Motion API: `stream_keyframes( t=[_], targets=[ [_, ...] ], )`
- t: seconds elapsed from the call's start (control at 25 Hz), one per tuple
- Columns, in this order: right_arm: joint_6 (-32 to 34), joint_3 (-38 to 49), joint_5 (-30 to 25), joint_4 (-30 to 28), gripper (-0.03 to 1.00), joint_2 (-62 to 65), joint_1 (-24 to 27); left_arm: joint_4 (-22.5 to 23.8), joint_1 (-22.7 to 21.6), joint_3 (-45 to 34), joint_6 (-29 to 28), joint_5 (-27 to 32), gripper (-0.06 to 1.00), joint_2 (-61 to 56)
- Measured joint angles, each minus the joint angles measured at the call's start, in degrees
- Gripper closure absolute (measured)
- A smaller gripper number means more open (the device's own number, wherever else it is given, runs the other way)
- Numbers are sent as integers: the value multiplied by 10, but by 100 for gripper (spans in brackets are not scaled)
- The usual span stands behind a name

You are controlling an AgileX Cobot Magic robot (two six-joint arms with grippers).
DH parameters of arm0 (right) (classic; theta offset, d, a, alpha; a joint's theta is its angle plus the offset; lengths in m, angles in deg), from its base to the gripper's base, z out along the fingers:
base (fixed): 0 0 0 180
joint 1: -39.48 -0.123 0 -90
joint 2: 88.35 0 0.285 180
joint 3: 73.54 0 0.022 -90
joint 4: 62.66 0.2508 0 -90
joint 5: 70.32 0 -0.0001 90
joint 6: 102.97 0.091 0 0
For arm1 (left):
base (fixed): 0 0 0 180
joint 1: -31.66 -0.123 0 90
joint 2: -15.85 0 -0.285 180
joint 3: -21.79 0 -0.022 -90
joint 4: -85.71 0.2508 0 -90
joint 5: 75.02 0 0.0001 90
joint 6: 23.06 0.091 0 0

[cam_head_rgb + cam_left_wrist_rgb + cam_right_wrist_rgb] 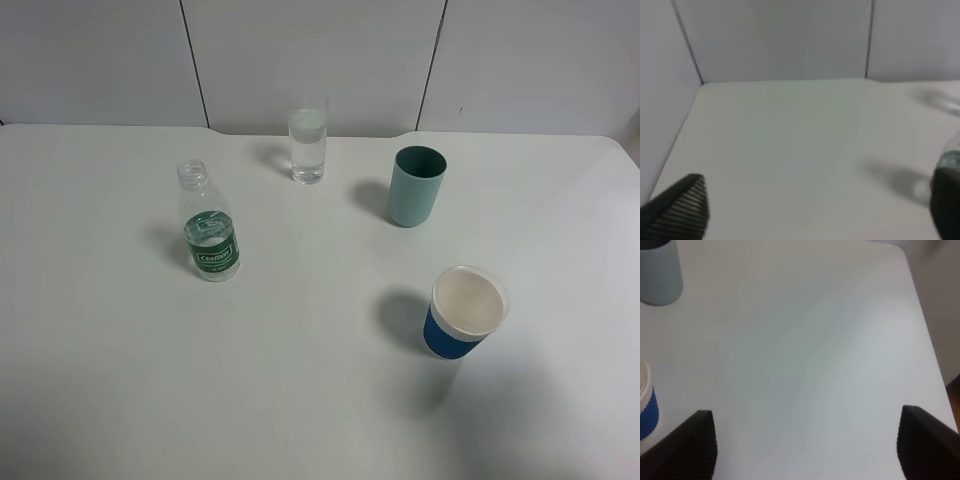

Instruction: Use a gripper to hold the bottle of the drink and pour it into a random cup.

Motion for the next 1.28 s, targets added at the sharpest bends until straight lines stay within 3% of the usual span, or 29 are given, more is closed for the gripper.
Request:
stream_keyframes(
  t=[0.2,0.56,0.96,1.28],
  targets=[
    [0,0,0,0,23,0,0,-1,-8,-26,-12,0,-4,-20],
    [0,0,0,0,23,0,0,-24,-8,-73,-14,7,-5,-20],
    [0,0,0,0,23,0,0,-41,-8,-90,-13,57,-5,-21],
    [0,0,0,0,23,0,0,-46,-8,-92,-12,60,-5,-21]
  ],
)
